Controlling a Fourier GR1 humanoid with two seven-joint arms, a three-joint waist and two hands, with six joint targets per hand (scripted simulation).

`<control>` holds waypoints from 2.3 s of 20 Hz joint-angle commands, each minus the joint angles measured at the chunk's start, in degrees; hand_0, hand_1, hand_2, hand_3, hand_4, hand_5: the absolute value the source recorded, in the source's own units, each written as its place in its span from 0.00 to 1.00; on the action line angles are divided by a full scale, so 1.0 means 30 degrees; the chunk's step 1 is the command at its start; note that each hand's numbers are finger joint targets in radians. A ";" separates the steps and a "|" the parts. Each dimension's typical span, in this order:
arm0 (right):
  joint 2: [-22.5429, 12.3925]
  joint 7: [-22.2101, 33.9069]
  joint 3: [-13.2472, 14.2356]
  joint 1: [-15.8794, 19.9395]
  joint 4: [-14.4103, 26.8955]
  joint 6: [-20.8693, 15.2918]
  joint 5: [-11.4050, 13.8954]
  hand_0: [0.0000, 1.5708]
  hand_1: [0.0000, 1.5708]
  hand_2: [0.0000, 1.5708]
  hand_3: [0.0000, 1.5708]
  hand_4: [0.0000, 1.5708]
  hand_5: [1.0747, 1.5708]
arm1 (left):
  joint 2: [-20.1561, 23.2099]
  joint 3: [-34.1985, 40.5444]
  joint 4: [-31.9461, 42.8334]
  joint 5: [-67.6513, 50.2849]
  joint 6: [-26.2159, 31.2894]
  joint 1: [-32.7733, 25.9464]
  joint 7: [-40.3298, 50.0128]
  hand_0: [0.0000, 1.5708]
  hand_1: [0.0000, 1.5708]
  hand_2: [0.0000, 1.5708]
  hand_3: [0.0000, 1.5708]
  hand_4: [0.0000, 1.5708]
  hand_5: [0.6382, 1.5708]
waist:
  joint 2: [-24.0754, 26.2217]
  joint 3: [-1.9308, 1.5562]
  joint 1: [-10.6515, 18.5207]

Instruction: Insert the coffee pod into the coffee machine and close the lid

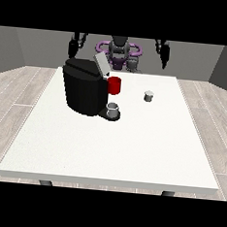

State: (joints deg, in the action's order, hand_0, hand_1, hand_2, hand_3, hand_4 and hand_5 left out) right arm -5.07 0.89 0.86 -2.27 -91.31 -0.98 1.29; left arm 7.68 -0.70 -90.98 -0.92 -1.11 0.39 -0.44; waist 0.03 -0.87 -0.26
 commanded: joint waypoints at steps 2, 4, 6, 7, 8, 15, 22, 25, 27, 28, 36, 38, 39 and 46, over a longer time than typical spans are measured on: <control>0.0338 -0.0529 -0.0593 -0.0976 0.0216 0.0380 0.0292 0.00 0.00 0.00 0.00 0.08 1.00 | -0.0106 0.0511 0.0785 -0.0399 0.0668 -0.0172 -0.1321 0.00 0.00 0.00 0.00 0.17 1.00 | 0.0439 0.0292 -0.0233; -0.0051 0.0762 -0.0066 0.0059 -0.0041 0.0677 -0.0350 0.00 0.00 0.00 0.00 0.08 1.00 | -0.1047 -0.0650 0.0412 -0.0062 0.0737 -0.1117 -0.2512 0.00 0.00 0.00 0.00 0.17 1.00 | 0.0642 0.0294 0.0249; -0.0383 0.0258 0.0508 0.0428 0.0639 0.1276 -0.0945 0.00 0.00 0.00 0.00 0.08 1.00 | -0.0467 0.0266 0.1039 -0.0938 0.1876 -0.0749 -0.4400 0.00 0.00 0.00 0.00 0.17 1.00 | 0.0061 0.0295 0.0311; 0.1168 -0.0904 0.1388 0.0129 0.0230 -0.1678 -0.0412 0.00 0.00 0.00 0.00 0.08 1.00 | -0.1002 -0.0512 -0.0125 -0.0817 0.1338 -0.1230 -0.2716 0.00 0.00 0.00 0.00 0.17 1.00 | 0.1130 0.0286 0.0266; 0.1418 -0.2315 0.1228 -0.0742 0.0664 -0.1406 -0.0467 0.00 0.00 0.00 0.00 0.07 1.00 | -0.0013 -0.0104 -0.0013 -0.0323 0.1654 -0.1244 -0.3320 0.00 0.00 0.00 0.00 0.15 1.00 | 0.0953 0.0282 0.0053; 0.1656 -0.2679 0.0702 0.0982 0.0764 -0.1899 -0.0128 0.00 0.00 0.00 0.00 0.14 1.00 | 0.2061 0.0825 0.1967 0.1748 0.1714 0.1625 -0.2550 0.00 0.00 0.00 0.00 0.00 1.00 | -0.0577 0.0290 -0.0634; 0.1343 -0.2043 0.0943 0.2906 0.0774 -0.1426 -0.0723 0.00 0.00 0.00 0.00 0.12 1.00 | 0.2437 0.1787 0.5113 0.1444 0.2168 0.4948 -0.0622 0.00 0.00 0.00 0.00 0.00 1.00 | -0.2047 0.0291 -0.1633; 0.1670 -0.1412 -0.0498 0.2351 0.0059 -0.2628 -0.0295 0.00 0.00 0.00 0.00 0.08 1.00 | 0.3147 0.1949 0.6695 0.2121 0.2409 0.5762 -0.0231 0.00 0.00 0.00 0.00 0.00 1.00 | -0.1687 0.0294 -0.2078; 0.1277 -0.0980 -0.0014 0.2539 -0.0201 -0.1146 -0.0667 0.00 0.00 0.00 0.00 0.18 1.00 | 0.3636 0.2815 0.8001 0.1666 0.2645 0.6437 0.0275 0.00 0.00 0.00 0.00 0.00 1.00 | -0.2210 0.0296 -0.2633; 0.1670 -0.2092 -0.0794 0.2415 0.0131 -0.1980 -0.0383 0.00 0.00 0.00 0.00 0.18 1.00 | 0.3509 0.2687 0.8764 0.2049 0.2568 0.6300 -0.1142 0.00 0.00 0.00 0.00 0.00 1.00 | -0.2787 0.0297 -0.2384; 0.1577 -0.1384 0.0417 0.4218 0.2051 -0.2564 -0.0115 0.00 0.00 0.00 0.00 0.25 1.00 | 0.4173 0.2330 1.1226 0.3505 0.2681 0.8730 -0.0391 0.00 0.00 0.00 0.00 0.00 1.00 | -0.3347 0.0290 -0.1930; 0.1129 -0.2027 0.0838 0.3489 0.2791 -0.1772 -0.0655 0.00 0.00 0.00 0.00 0.24 1.00 | 0.3450 0.1930 1.1904 0.4241 0.1977 0.8015 -0.1045 0.00 0.00 0.00 0.00 0.00 1.00 | -0.2975 0.0290 -0.1928; 0.1135 -0.0375 0.0257 0.4293 0.1898 -0.2130 -0.0177 0.00 0.00 0.00 0.00 0.25 1.00 | 0.4078 0.2175 1.2699 0.4090 0.2756 0.8866 -0.1122 0.00 0.00 0.00 0.00 0.00 1.00 | -0.3159 0.0297 -0.2241; 0.1151 -0.0468 0.0739 0.5462 0.3309 -0.3152 0.0326 0.00 0.00 0.00 0.00 0.27 1.00 | 0.3579 0.1401 1.4344 0.6123 0.1495 0.9371 -0.2030 0.14 0.14 0.34 0.14 0.00 1.00 | -0.3420 0.0296 -0.1856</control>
State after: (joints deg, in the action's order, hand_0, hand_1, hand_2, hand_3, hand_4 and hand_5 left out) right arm -1.40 -2.48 2.29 10.05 -82.88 -8.44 1.31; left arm 18.44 3.72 -51.42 15.29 4.36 26.12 -5.11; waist -8.95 0.00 -6.41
